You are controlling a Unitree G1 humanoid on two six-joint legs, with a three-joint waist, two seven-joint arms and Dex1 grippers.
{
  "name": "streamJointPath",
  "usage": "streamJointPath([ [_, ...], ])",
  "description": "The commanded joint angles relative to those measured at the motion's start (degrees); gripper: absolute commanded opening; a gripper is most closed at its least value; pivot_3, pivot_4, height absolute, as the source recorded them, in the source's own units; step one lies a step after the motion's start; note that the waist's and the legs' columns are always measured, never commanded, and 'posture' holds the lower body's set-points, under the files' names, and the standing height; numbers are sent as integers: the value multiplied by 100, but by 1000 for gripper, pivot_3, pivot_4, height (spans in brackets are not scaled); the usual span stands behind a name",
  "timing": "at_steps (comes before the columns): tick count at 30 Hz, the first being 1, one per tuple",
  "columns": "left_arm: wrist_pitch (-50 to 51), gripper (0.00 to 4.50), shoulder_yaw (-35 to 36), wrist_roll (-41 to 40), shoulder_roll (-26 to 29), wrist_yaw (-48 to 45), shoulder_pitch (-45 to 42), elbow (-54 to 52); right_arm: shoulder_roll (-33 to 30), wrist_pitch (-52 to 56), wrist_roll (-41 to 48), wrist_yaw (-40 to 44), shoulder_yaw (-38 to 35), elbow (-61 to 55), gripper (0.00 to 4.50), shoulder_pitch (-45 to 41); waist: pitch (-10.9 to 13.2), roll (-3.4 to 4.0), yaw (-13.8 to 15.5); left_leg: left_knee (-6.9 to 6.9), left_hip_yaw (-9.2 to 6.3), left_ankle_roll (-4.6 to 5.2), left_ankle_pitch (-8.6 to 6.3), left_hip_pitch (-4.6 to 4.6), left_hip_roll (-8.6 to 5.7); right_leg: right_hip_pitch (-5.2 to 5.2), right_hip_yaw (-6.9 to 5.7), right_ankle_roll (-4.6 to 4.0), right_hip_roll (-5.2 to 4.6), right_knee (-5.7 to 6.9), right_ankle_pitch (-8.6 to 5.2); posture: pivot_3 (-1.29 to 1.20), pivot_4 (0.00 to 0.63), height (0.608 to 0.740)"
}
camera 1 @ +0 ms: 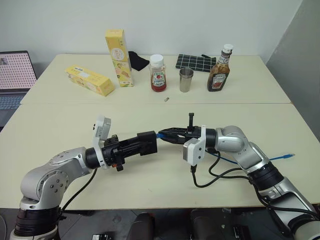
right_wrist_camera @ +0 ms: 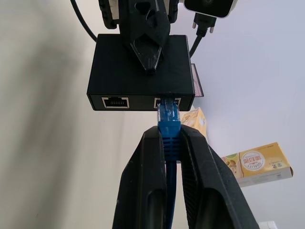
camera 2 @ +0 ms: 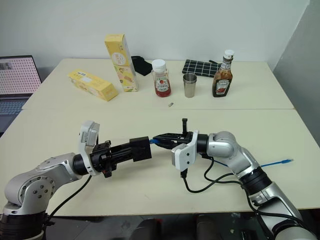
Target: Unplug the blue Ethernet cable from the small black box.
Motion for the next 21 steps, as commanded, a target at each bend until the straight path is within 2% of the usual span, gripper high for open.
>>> streamJointPath([
  [1, -127, 784, -16, 127, 64, -38, 12, 28, -82, -307, -141, 28, -34, -45, 143, -135, 0, 0, 0, 0, 0, 0, 0, 0, 0, 0, 0, 0, 0, 0, 0, 0, 150, 740],
  [2, -133, 784, -20, 142, 65, -53, 19, 32, -93, -351, -167, 22, -34, -46, 143, -138, 0, 0, 0, 0, 0, 0, 0, 0, -1, 0, 0, 0, 0, 0, 0, 0, 150, 740],
  [4, -180, 784, -39, 202, 48, -65, 4, 56, -124, -405, -165, 60, -33, -53, 843, -156, 0, 0, 0, 0, 1, 0, 0, 0, 0, 0, 0, 0, 0, 0, 0, 0, 150, 740],
  [10, -447, 784, -166, 443, -80, -138, -199, 207, -412, -125, 205, 588, -60, -230, 2052, -130, 0, 1, 4, 0, 1, 0, 0, 0, 0, 0, 0, 0, 0, -1, 0, 0, 150, 740],
  [12, -626, 784, -322, 629, -75, -296, -230, 257, -688, 496, 798, 1125, -109, -533, 2465, 38, 0, 0, 19, 2, -1, 0, 0, -2, -2, 3, 0, 0, -2, -2, 0, 0, 150, 740],
  [14, -865, 784, -430, 759, -113, -482, -232, 298, -898, 1264, 1451, 1542, -188, -890, 2671, 217, 0, 0, 29, 2, -2, 0, 0, -2, -4, 5, 0, 0, -5, -4, 0, 0, 150, 740],
  [19, -1674, 784, -843, 1402, -101, -1012, -267, 658, -1223, 4256, 3343, 1819, -624, -2071, 2671, 505, 3, 4, 15, 0, -6, 1, 0, -3, -1, 6, 5, -1, -7, -5, 0, 0, 150, 740],
  [21, -1856, 784, -937, 1507, -154, -1150, -361, 826, -1128, 5168, 3930, 1614, -770, -2359, 2671, 518, 4, 7, 8, 0, -8, 1, -1, -2, 0, 6, 4, -1, -6, -4, 0, 0, 150, 740],
])
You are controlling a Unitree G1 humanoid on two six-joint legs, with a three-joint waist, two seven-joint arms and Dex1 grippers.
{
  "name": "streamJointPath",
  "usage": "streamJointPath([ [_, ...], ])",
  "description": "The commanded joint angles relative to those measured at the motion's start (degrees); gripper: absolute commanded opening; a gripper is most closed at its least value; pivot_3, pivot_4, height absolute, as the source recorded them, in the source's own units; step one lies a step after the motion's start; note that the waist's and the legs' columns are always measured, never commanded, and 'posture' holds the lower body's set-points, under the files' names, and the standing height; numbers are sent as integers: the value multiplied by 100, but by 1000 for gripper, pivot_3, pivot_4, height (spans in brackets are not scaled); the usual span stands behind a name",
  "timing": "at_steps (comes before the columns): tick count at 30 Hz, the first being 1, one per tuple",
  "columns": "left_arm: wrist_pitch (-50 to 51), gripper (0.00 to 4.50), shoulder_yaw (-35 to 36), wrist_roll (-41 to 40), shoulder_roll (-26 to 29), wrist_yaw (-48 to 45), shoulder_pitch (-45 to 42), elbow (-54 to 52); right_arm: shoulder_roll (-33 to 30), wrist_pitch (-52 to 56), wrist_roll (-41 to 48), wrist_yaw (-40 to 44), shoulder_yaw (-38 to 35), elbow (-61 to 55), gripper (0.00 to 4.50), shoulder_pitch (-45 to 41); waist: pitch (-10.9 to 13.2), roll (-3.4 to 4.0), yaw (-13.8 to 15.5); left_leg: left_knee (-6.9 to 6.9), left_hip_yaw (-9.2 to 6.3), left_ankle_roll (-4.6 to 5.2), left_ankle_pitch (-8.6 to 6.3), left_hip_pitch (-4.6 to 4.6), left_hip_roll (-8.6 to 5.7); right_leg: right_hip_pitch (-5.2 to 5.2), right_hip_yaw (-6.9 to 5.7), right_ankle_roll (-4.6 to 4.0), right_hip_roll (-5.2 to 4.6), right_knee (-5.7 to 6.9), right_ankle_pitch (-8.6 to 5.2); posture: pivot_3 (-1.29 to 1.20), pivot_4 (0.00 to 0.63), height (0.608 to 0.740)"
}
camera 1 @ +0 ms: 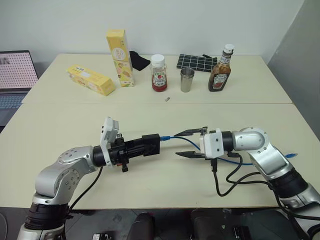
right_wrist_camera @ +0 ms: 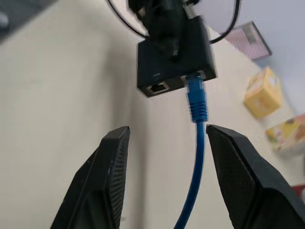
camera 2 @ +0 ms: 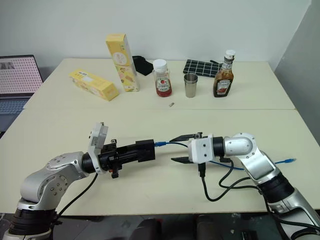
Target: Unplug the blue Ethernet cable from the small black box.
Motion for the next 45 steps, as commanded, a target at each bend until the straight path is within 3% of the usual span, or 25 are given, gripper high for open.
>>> streamJointPath([
  [1, -531, 784, -164, 274, -85, -404, -178, 282, 115, 2030, 1431, -274, -474, -827, 2671, -25, 0, 0, -10, 0, 1, 0, 0, 1, 1, 0, 0, 0, 1, 0, 0, 0, 150, 740],
  [7, -506, 784, -153, -49, -139, -1060, -392, 524, 532, 3706, 2409, -820, -744, -1185, 2671, -62, 0, 0, -6, 0, -2, 1, 0, -11, 0, -9, -7, -1, 5, 0, 0, 0, 150, 740],
  [12, -63, 784, -68, -430, -65, -1339, -466, 527, 730, 4342, 2695, -1000, -800, -1234, 2671, -90, 0, 0, -10, 3, 1, 1, 0, -23, -4, -21, -11, 1, 4, 1, 0, 0, 150, 740],
  [45, -279, 784, -36, -296, -42, -1488, -148, 442, 997, 5090, 2729, -841, -803, -1057, 2671, -222, 0, 0, -12, 1, 5, 1, -1, -32, -3, -36, -12, 1, 8, 2, 0, 0, 150, 740],
])
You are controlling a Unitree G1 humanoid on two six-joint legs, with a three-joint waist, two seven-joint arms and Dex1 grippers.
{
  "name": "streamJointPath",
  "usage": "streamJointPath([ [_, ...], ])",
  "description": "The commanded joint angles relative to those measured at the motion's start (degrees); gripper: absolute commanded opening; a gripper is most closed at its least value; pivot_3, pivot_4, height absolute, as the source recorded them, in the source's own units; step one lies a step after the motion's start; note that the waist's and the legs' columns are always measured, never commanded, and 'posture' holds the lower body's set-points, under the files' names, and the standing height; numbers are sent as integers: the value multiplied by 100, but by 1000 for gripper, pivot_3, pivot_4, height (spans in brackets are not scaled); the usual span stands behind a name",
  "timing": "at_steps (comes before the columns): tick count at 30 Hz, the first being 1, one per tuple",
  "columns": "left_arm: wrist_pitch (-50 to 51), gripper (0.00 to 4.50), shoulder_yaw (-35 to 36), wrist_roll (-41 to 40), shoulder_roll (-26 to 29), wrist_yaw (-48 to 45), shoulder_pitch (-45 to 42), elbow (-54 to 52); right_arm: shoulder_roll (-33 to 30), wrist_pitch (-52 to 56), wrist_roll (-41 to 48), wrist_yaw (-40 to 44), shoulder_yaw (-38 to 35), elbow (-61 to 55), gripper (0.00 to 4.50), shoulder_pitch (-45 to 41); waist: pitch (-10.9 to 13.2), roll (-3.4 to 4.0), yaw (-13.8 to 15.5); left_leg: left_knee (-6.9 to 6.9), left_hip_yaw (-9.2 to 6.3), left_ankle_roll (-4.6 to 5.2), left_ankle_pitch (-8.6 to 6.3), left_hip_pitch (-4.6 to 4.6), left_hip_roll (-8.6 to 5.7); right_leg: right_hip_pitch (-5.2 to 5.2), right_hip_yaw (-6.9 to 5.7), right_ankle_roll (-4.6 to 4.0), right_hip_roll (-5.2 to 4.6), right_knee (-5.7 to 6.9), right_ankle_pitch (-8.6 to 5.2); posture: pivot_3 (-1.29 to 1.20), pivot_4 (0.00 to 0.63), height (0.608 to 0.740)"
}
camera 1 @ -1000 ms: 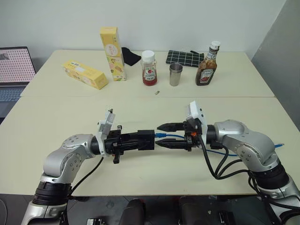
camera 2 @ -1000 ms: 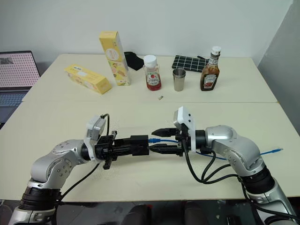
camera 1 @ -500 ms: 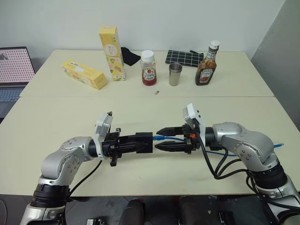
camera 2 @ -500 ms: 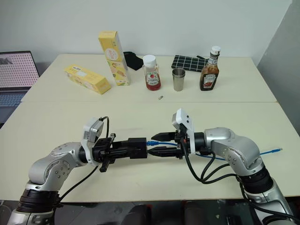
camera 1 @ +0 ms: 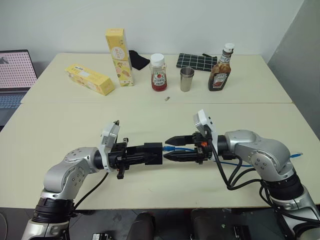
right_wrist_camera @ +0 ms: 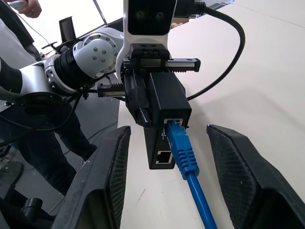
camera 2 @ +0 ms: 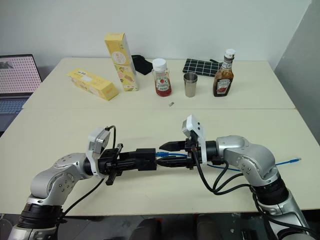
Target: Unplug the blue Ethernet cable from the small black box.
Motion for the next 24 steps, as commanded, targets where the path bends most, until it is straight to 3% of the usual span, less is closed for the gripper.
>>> streamJointPath([
  [1, -94, 784, 93, -1, 57, -50, 4, -186, 32, -28, -22, 43, -12, -103, 2498, -127, 0, 0, 0, 0, 0, 0, 0, 0, 0, 0, 0, 0, 0, 0, 0, 0, 150, 740],
  [3, -102, 784, 85, 12, 61, -51, 5, -197, 40, -25, -37, 41, -12, -103, 2269, -126, 0, 0, 0, 0, 0, 0, 0, 0, 0, 0, 0, 0, 0, 0, 0, 0, 150, 740],
  [12, -69, 783, 109, -2, 0, 22, -41, -216, 38, -63, -162, 139, 24, -62, 46, -172, 0, 0, -1, 0, 0, 0, 0, -1, 0, -1, 0, 0, 0, 0, 0, 0, 150, 740],
  [24, -43, 783, 81, -38, -44, 78, -43, -300, -8, -98, -317, 374, 46, 41, 37, -257, 0, 0, 0, 0, 0, 0, 0, -2, 0, -2, 0, 0, 0, 0, 0, 0, 150, 740],
])
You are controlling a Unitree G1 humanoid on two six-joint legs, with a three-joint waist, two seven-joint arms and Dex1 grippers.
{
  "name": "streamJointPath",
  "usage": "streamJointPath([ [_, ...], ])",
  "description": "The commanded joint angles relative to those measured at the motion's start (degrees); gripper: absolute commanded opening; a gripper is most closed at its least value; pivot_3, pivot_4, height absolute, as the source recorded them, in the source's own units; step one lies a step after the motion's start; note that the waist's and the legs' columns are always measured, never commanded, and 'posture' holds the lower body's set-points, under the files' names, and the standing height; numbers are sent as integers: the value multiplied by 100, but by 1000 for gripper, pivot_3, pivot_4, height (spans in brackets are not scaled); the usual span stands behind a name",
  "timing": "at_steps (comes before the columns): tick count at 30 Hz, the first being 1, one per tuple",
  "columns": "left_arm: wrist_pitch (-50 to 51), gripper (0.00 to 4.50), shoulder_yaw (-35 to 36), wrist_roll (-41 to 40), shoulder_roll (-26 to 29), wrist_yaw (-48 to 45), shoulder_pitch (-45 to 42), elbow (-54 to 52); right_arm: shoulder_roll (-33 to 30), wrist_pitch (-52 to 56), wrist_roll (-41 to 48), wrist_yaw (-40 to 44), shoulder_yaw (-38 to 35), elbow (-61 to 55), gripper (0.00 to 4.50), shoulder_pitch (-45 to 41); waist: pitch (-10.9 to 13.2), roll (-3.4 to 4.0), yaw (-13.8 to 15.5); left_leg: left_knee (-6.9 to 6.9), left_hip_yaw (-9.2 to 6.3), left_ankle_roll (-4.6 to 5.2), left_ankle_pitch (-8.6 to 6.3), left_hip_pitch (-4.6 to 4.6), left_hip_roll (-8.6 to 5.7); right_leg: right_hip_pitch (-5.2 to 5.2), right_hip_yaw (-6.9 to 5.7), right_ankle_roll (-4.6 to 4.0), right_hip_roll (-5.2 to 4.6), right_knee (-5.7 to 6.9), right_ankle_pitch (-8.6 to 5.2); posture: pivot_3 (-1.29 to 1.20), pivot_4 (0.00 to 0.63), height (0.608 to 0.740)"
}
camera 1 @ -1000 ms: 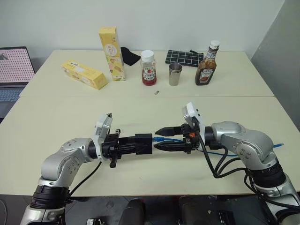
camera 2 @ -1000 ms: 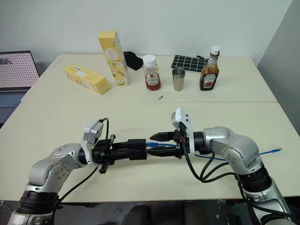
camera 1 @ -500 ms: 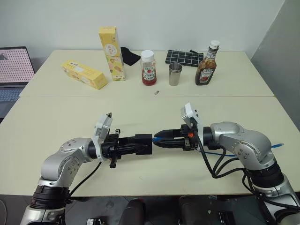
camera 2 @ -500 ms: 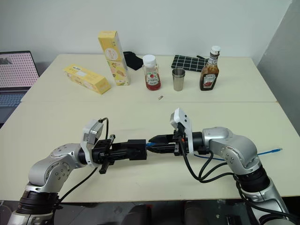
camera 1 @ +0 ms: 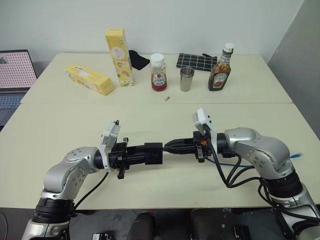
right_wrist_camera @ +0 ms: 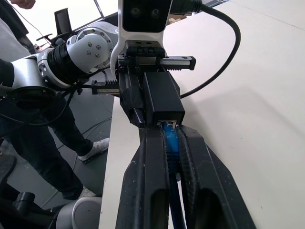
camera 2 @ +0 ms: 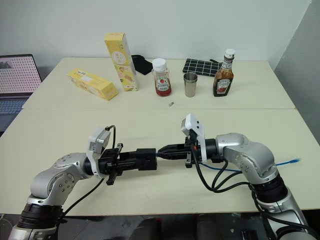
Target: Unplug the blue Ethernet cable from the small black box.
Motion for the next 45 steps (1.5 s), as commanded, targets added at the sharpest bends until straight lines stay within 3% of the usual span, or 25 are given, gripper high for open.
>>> streamJointPath([
  [1, -46, 783, 93, -101, -23, -1, -38, -237, -53, -87, -23, 186, 36, -3, 37, -115, 0, 0, 0, 0, 0, 0, 0, 0, 0, 0, 0, 0, 0, 0, 0, 0, 150, 740],
  [19, -165, 783, 452, 62, 207, 229, 255, -228, -599, -309, -235, 434, -207, 412, 35, -67, 0, 0, 1, 0, 1, 0, 0, -2, 0, -2, 0, 0, 0, -1, 0, 0, 150, 740],
  [25, -156, 783, 647, 94, 247, 559, 388, -287, -486, -1180, -1075, 7, -438, 1761, 35, -377, 0, 0, 1, 1, 5, 0, 0, 0, -1, -2, 1, 0, 0, 1, 0, 0, 150, 740],
  [29, -98, 783, 707, 112, 181, 1011, 527, -523, -118, -2339, -2275, -1147, -401, 3505, 35, -672, 0, -1, -3, 0, 7, 0, 0, -1, 0, -4, 4, 0, -1, 1, 0, 0, 150, 740],
  [35, -57, 783, 700, 95, 136, 1376, 567, -675, 264, -3060, -3082, -1861, -390, 4734, 35, -848, 0, 0, -6, -1, 16, -1, 1, -8, 1, -12, 8, 0, -3, 3, 1, 0, 150, 740],
  [37, -86, 783, 722, 125, 106, 1496, 560, -697, 289, -3078, -3123, -1780, -428, 4745, 740, -833, 0, 0, -7, 0, 16, -1, 1, -5, 1, -10, 8, 0, -3, 5, 1, 0, 150, 740],
  [45, -740, 783, 1141, 708, -309, 2602, 391, -170, -189, -2842, -2870, -837, -584, 3221, 2459, -576, 3, 5, 1, 1, 10, -1, 1, -8, 0, -11, 6, 0, -4, 4, 1, 0, 150, 740],
])
